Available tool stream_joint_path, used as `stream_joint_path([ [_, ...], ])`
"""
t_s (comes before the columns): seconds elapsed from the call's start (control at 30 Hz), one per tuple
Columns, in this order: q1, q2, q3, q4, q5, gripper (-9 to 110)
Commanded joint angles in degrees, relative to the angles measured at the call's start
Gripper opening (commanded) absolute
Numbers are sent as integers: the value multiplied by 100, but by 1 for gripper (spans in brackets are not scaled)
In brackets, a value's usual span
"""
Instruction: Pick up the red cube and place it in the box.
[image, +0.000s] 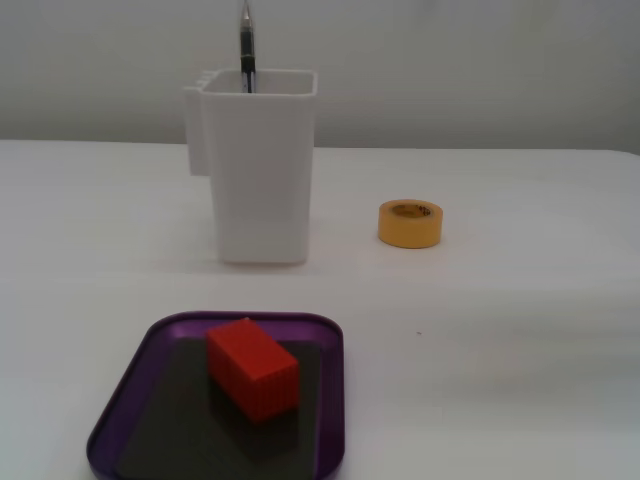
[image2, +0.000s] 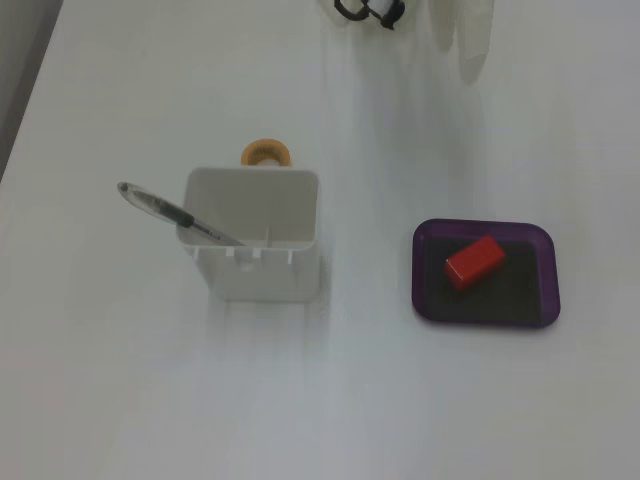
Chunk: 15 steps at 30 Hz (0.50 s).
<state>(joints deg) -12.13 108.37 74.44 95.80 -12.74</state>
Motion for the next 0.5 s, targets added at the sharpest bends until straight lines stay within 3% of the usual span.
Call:
stream_joint_path([
  [0.0, 123, 1143, 1195, -308, 79, 18],
  [0.27, 1204, 3498, 4271, -1512, 105, 18],
  [0.47, 1433, 5432, 5827, -2021, 105, 18],
])
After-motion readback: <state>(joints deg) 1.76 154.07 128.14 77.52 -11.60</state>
